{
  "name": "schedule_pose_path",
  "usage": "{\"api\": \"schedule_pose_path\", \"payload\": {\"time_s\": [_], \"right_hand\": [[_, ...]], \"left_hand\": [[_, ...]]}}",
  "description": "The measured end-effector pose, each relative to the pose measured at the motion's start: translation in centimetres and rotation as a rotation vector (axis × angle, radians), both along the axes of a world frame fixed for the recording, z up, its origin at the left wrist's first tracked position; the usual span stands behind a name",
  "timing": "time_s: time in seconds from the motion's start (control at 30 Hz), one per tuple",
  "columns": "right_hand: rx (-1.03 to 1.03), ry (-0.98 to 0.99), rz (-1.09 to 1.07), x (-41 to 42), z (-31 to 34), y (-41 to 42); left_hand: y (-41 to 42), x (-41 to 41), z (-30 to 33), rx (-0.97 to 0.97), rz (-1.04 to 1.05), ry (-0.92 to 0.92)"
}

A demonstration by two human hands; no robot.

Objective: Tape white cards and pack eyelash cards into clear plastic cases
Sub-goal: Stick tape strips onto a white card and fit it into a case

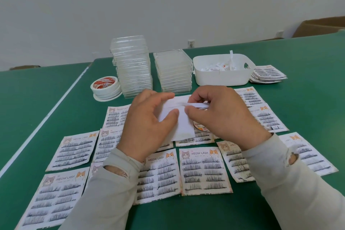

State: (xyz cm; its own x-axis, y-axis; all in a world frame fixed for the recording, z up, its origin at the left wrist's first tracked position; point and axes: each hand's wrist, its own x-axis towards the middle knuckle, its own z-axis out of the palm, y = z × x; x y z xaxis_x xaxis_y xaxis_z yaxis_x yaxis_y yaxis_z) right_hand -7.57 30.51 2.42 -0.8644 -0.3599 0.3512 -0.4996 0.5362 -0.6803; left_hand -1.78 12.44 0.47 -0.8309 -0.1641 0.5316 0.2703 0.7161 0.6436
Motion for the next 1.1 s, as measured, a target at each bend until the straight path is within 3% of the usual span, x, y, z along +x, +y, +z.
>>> {"api": "schedule_pose_path", "payload": {"time_s": [0.13, 0.87, 1.1], "right_hand": [[0.070, 0.093, 0.028, 0.3, -0.1, -0.2], [0.068, 0.056, 0.063, 0.7, 0.2, -0.4], [0.024, -0.053, 0.076, 1.1, 0.8, -0.3]], "left_hand": [[0.1, 0.1, 0.3, -0.095, -0.006, -0.059], [0.8, -0.5, 0.2, 0.065, 0.014, 0.018], [0.9, 0.0, 0.5, -0.106, 0.010, 0.136]]}}
